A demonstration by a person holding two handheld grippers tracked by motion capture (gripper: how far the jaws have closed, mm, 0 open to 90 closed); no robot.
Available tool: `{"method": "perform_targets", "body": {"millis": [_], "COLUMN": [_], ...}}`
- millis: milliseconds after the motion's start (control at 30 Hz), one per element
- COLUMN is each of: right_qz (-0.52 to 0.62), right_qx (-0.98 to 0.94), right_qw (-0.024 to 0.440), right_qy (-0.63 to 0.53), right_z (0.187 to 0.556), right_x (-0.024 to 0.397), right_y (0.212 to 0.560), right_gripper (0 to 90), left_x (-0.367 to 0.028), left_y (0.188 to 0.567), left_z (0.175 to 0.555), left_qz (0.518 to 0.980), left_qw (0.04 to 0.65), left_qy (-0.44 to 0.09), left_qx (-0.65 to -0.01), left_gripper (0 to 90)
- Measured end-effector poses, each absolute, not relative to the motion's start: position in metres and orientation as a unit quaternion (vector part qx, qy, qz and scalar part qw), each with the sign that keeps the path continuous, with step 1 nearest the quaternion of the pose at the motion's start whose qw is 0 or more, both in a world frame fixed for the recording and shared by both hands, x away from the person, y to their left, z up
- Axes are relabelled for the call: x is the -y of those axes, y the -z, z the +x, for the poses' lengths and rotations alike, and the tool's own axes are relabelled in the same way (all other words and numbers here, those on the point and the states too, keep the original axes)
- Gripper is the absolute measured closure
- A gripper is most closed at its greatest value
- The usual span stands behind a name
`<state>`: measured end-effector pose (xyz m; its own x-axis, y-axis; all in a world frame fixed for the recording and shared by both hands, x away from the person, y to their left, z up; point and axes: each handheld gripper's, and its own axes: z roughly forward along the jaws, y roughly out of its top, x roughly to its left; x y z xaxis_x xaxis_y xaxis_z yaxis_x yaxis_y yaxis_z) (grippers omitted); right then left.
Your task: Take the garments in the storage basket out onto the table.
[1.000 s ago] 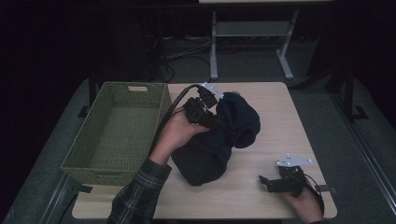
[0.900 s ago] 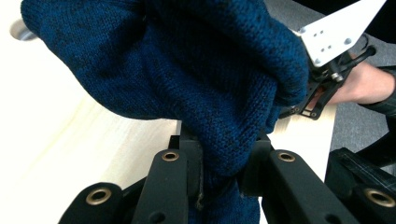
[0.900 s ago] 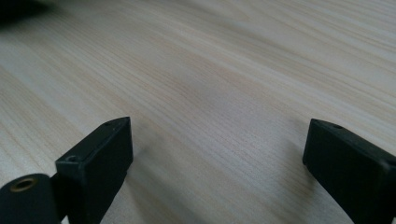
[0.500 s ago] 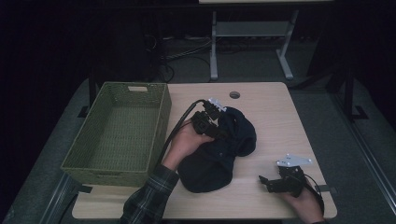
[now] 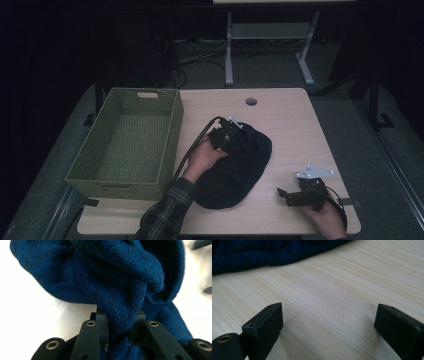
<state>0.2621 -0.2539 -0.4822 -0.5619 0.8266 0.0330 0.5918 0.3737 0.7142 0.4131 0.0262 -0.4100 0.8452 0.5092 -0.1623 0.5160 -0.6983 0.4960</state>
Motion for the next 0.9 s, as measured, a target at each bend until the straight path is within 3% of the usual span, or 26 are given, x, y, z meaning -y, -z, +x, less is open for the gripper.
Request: {"method": "perform_targets", "body": {"millis": [467,533,633,767,900], "right_qz": [0.437,0.437,0.437,0.436,0.436], "right_qx": [-0.812,-0.812,-0.812,-0.812,-0.812], "right_qw": [0.168,0.168,0.167,0.168,0.168], "right_qy": [-0.350,-0.349,-0.350,-0.350,-0.349], "right_z": [0.262,0.262,0.262,0.262,0.262], "right_x": [0.254,0.254,0.254,0.254,0.254], "right_y": [0.482,0.482,0.482,0.482,0.482], "right_gripper": [8.1,8.1,8.1,8.1,8.0], "left_x": [-0.024,-0.025,-0.032,-0.039,-0.047], "left_y": [0.432,0.430,0.421,0.407,0.392], "left_z": [0.420,0.420,0.420,0.413,0.407], "left_qz": [0.921,0.921,0.921,0.922,0.916], "left_qw": [0.265,0.265,0.264,0.261,0.277], "left_qy": [0.006,0.005,-0.011,-0.042,-0.053], "left_qx": [-0.285,-0.285,-0.286,-0.282,-0.285], "left_gripper": [73.5,70.0,47.8,34.5,32.5]}}
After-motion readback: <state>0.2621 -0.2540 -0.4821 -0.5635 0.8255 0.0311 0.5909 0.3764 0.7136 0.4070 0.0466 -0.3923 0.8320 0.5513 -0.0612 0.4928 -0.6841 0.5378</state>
